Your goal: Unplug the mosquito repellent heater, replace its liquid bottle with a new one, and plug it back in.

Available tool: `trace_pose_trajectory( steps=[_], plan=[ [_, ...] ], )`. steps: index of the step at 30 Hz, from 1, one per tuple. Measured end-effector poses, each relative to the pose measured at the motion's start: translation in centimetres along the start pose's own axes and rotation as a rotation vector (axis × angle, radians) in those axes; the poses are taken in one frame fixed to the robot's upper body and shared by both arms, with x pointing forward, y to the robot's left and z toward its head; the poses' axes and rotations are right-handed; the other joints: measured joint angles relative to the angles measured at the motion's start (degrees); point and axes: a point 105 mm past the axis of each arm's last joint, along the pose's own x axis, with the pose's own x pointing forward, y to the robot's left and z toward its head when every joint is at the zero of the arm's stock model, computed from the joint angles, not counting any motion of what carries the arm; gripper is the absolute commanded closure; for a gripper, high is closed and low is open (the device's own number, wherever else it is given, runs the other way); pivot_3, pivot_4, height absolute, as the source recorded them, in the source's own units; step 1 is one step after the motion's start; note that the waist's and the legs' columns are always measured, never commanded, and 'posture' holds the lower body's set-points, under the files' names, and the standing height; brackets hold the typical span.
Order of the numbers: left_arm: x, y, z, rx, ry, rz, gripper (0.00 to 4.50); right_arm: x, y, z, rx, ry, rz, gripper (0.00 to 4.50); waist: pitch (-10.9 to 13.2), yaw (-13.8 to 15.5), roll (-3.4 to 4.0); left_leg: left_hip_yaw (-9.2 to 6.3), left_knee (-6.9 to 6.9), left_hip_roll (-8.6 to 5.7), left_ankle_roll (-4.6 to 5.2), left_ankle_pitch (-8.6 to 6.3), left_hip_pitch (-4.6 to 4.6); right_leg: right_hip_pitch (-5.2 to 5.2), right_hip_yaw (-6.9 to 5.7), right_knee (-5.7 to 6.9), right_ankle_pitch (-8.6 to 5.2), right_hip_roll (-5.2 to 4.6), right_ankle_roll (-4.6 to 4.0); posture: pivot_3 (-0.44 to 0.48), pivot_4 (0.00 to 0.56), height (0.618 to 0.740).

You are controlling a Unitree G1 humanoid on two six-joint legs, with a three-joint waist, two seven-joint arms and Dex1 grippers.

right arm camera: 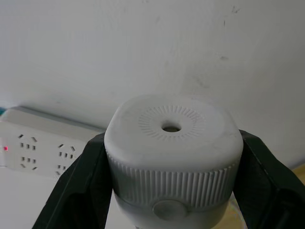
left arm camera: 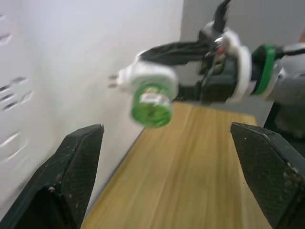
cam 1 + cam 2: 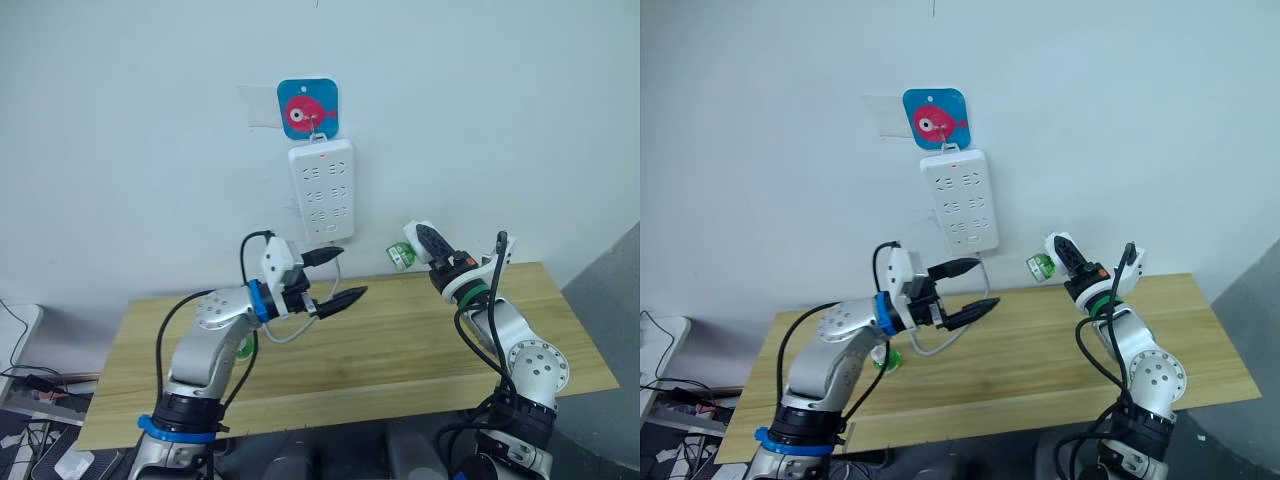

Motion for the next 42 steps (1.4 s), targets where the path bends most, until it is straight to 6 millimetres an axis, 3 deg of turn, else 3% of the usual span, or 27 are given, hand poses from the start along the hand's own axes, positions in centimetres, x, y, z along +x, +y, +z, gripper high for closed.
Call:
trace_pose_trajectory(
  steps=[4, 7, 13, 25, 33, 42],
  plan=[
    [2.6, -0.9, -0.7, -0.011, -0.040, 0.008, 0.03, 0.1, 0.9, -0.4, 0.054, 0.025, 0.039, 1.56, 0.1, 0.1, -0.07, 0.13, 0.02, 0.01, 0.02, -0.01, 0.00, 0.00, 0.09, -0.02, 0.01, 0.03, 0.02, -0.167, 0.147, 0.740],
    [3.8, -0.3, -0.7, 0.005, -0.059, 0.038, 0.03, 0.2, 1.4, -0.9, 0.058, 0.058, 0.052, 1.56, 0.1, 0.1, -0.09, 0.19, 0.03, 0.05, 0.03, -0.01, 0.00, -0.01, 0.13, -0.02, 0.02, 0.08, 0.04, -0.172, 0.143, 0.740],
    [4.6, 0.8, -1.0, 0.037, -0.068, 0.076, 0.03, 0.1, 1.5, -1.5, 0.062, 0.086, 0.048, 1.56, 0.1, 0.1, -0.10, 0.40, 0.04, 0.18, 0.08, -0.04, 0.00, -0.03, 0.15, -0.05, 0.02, 0.20, 0.04, -0.181, 0.136, 0.740],
    [5.3, 1.2, -1.2, 0.039, -0.095, 0.092, 0.03, -0.3, 1.8, -1.6, 0.065, 0.094, 0.063, 1.56, 0.1, 0.1, -0.11, 0.87, 0.07, 0.66, 0.22, -0.15, 0.04, -0.06, 0.23, -0.10, 0.04, 0.70, 0.02, -0.196, 0.127, 0.740],
    [5.9, 0.5, -1.2, 0.032, -0.098, 0.055, 2.33, -0.3, 1.9, -1.3, 0.060, 0.082, 0.061, 1.56, 0.1, 0.0, -0.11, 0.90, 0.10, 0.66, 0.22, -0.15, 0.04, -0.06, 0.25, -0.10, 0.05, 0.75, 0.03, -0.198, 0.124, 0.740],
    [5.8, 0.4, -1.3, 0.033, -0.095, 0.053, 2.33, -0.4, 1.8, -1.4, 0.065, 0.086, 0.060, 1.56, 0.1, 0.0, -0.12, 0.91, 0.10, 0.67, 0.22, -0.15, 0.05, -0.06, 0.26, -0.10, 0.05, 0.75, 0.02, -0.193, 0.123, 0.740]
  ],
)
